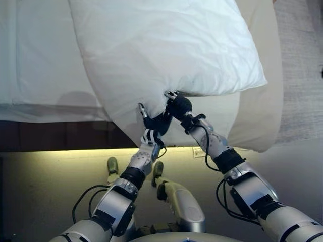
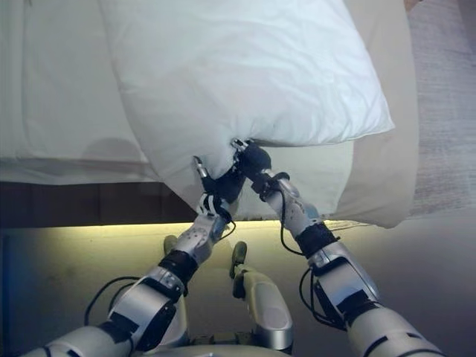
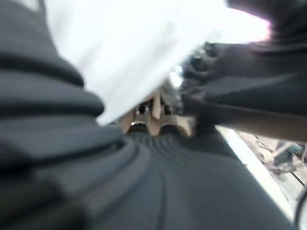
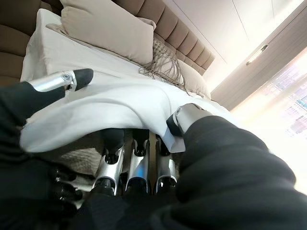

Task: Make the bed neatly

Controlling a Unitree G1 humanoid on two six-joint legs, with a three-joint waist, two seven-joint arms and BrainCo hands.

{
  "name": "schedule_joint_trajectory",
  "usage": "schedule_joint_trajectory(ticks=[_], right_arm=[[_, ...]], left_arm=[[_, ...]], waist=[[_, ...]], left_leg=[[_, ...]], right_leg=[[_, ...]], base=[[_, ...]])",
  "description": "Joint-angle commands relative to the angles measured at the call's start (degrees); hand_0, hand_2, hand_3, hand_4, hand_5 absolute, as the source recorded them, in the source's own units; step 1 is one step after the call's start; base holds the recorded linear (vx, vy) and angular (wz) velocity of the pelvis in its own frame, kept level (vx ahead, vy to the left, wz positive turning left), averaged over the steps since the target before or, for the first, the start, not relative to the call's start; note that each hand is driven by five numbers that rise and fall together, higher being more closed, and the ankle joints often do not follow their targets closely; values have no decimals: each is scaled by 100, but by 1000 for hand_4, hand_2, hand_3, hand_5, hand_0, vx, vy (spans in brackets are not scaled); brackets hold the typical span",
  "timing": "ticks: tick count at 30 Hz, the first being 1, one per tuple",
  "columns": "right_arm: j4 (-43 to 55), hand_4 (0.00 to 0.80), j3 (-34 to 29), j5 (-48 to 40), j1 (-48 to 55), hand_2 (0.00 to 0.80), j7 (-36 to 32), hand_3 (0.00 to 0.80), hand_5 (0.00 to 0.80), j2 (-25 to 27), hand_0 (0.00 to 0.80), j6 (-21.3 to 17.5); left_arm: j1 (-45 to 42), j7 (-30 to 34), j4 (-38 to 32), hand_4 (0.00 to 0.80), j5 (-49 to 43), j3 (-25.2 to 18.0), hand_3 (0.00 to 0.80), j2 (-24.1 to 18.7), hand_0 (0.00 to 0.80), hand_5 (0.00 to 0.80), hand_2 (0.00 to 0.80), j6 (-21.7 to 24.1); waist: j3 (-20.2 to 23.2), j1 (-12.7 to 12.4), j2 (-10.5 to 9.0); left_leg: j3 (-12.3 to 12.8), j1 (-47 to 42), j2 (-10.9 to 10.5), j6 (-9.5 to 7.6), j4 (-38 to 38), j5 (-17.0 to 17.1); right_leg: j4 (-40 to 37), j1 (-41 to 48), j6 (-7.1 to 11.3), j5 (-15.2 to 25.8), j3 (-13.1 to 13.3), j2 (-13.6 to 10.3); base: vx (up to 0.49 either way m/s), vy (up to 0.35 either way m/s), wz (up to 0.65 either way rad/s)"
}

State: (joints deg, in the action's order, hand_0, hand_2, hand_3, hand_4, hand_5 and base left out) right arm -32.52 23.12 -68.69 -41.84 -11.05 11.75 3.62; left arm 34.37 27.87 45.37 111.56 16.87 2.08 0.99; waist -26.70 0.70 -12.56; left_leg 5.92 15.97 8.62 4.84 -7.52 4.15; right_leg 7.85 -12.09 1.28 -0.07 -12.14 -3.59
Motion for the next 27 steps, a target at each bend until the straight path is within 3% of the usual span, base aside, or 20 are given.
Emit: schedule_joint_trajectory(ticks=[1, 10, 17, 22, 23, 24, 27], right_arm=[[874, 800, -249, -439, 123, 800, -434, 800, 800, -127, 800, -391], [1155, 800, -408, -513, 55, 800, -406, 800, 800, -171, 800, -606], [1261, 800, -435, -564, 241, 800, -426, 800, 800, -115, 800, -622], [1125, 800, -440, -614, 276, 800, -426, 800, 800, -97, 800, -628], [1092, 800, -446, -602, 278, 800, -429, 800, 800, -99, 800, -616], [1033, 800, -462, -586, 251, 800, -437, 800, 800, -95, 800, -581], [961, 800, -466, -526, 203, 800, -416, 800, 800, -78, 800, -505]], left_arm=[[567, 37, -205, 0, 144, -343, 0, 188, 0, 0, 0, 59], [363, -640, 257, 0, 144, -564, 0, 266, 0, 0, 0, 205], [123, -601, 417, 0, 144, -640, 0, 60, 0, 0, 0, 476], [75, -432, 449, 0, 144, -621, 0, -58, 0, 0, 0, 488], [63, -398, 424, 129, 144, -637, 129, -76, 129, 129, 129, 478], [63, -383, 417, 800, 144, -676, 800, -68, 800, 800, 800, 482], [106, -379, 369, 800, 144, -721, 800, -73, 800, 800, 800, 498]], waist=[[315, -67, -134], [188, -206, -249], [125, -307, -396], [98, -355, -352], [100, -362, -330], [102, -371, -301], [102, -377, -240]], left_leg=[[-207, -5, 241, 101, -33, -121], [-326, 122, 230, 93, -97, -153], [-378, 91, 279, 92, -73, -181], [-398, 16, 255, 90, 15, -148], [-402, 10, 246, 95, 16, -140], [-409, 6, 231, 95, 21, -130], [-413, -22, 208, 102, 54, -111]], right_leg=[[-20, -77, 288, 317, 64, -256], [-14, -87, 333, 312, -70, -253], [-105, 6, 357, 329, -161, -209], [-150, 79, 351, 336, -221, -215], [-156, 97, 347, 334, -229, -222], [-159, 108, 340, 332, -239, -226], [-168, 133, 341, 327, -258, -243]], base=[[-4, -12, 4], [-4, -38, 9], [1, -68, 6], [-7, -7, 4], [-9, 26, 4], [-11, 30, 3], [-18, 39, 4]])
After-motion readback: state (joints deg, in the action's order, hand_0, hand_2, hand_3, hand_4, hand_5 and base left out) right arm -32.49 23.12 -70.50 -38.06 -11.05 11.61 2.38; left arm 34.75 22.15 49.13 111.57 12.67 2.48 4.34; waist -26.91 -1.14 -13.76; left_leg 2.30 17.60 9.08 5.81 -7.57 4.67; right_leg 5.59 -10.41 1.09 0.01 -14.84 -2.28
